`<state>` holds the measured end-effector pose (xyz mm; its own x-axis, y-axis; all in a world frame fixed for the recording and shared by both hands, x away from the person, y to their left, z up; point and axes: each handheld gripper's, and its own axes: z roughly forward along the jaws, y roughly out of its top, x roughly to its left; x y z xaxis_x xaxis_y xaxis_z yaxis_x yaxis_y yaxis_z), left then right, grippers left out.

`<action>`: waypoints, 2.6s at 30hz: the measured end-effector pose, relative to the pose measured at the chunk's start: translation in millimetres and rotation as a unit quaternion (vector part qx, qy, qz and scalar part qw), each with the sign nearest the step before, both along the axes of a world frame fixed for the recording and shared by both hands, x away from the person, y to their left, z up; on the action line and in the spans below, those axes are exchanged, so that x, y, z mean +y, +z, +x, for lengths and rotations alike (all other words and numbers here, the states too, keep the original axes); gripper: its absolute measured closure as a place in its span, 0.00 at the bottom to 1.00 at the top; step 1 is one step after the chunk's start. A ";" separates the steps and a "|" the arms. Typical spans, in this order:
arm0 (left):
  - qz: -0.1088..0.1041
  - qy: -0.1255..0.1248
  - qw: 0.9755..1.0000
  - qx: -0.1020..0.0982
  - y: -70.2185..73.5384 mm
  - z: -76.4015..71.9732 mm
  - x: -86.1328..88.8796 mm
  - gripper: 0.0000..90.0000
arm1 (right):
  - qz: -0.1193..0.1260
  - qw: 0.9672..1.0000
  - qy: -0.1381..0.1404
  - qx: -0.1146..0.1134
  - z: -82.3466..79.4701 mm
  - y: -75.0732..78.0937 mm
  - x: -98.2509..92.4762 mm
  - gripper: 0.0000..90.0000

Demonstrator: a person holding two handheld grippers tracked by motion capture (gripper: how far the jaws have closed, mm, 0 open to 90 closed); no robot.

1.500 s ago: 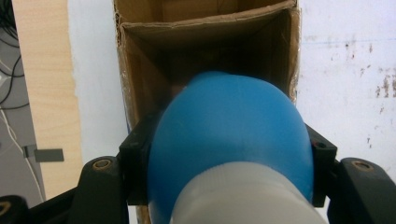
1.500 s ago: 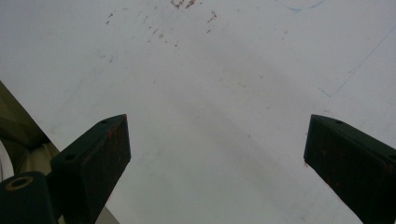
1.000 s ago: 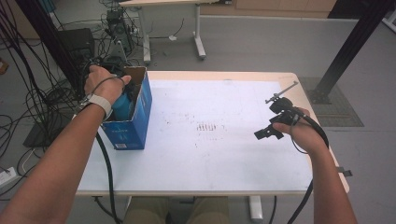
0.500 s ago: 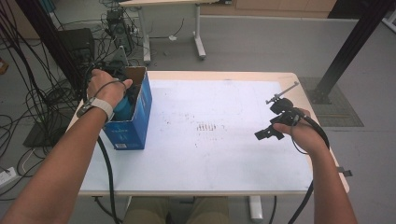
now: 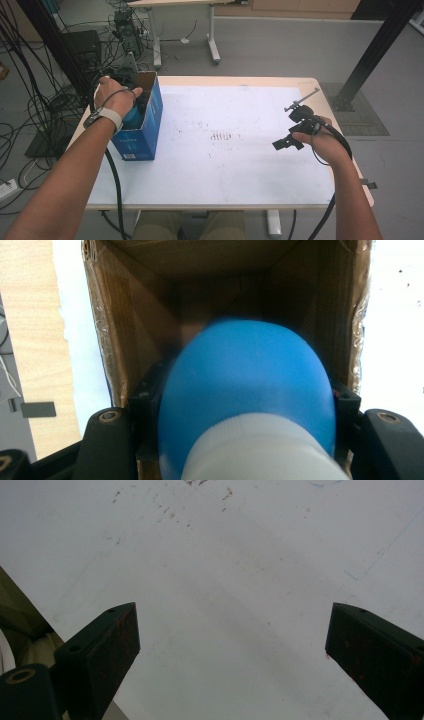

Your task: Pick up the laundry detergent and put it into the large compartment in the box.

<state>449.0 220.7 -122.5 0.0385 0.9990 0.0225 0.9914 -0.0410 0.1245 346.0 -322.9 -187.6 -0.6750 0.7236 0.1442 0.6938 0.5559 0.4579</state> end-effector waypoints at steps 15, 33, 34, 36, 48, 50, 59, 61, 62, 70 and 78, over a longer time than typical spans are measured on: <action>0.002 -0.001 1.000 0.002 -6.7 0.6 -1.0 0.42 | 0.000 1.000 0.000 0.000 0.4 -0.9 0.8 0.08; 0.000 -0.002 1.000 0.010 -17.6 2.0 0.2 0.42 | -0.002 1.000 0.000 0.002 0.6 -1.9 0.8 0.08; 0.001 -0.003 1.000 0.009 -18.1 1.9 0.0 0.42 | -0.002 1.000 0.000 0.002 0.6 -1.7 0.9 0.08; 0.001 -0.003 1.000 0.009 -18.1 1.8 -0.4 0.42 | -0.001 1.000 0.001 0.002 0.5 -1.7 0.8 0.08; 0.003 -0.002 1.000 0.008 -19.1 1.6 -2.0 0.42 | -0.002 1.000 0.001 0.002 0.6 -1.6 1.9 0.08; 0.003 -0.002 1.000 0.009 -19.2 2.2 -1.7 0.42 | -0.002 1.000 0.000 0.003 0.7 -1.6 1.8 0.08; 0.005 -0.002 1.000 0.010 -19.6 2.5 -3.7 0.42 | -0.003 1.000 0.000 0.002 0.5 -1.3 1.7 0.08; 0.005 -0.003 1.000 0.011 -19.4 2.7 -3.6 0.42 | -0.002 1.000 0.000 0.002 0.5 -1.4 1.5 0.08; 0.005 -0.002 1.000 0.010 -19.6 2.4 -3.4 0.42 | -0.003 1.000 0.000 0.002 0.5 -1.2 1.6 0.08; 0.007 -0.002 1.000 0.011 -19.7 2.7 -5.0 0.42 | -0.002 1.000 0.000 0.002 -0.2 -0.7 1.3 0.08; 0.008 -0.003 1.000 0.011 -19.9 2.9 -5.4 0.42 | -0.003 1.000 -0.002 0.002 -0.7 0.3 0.8 0.08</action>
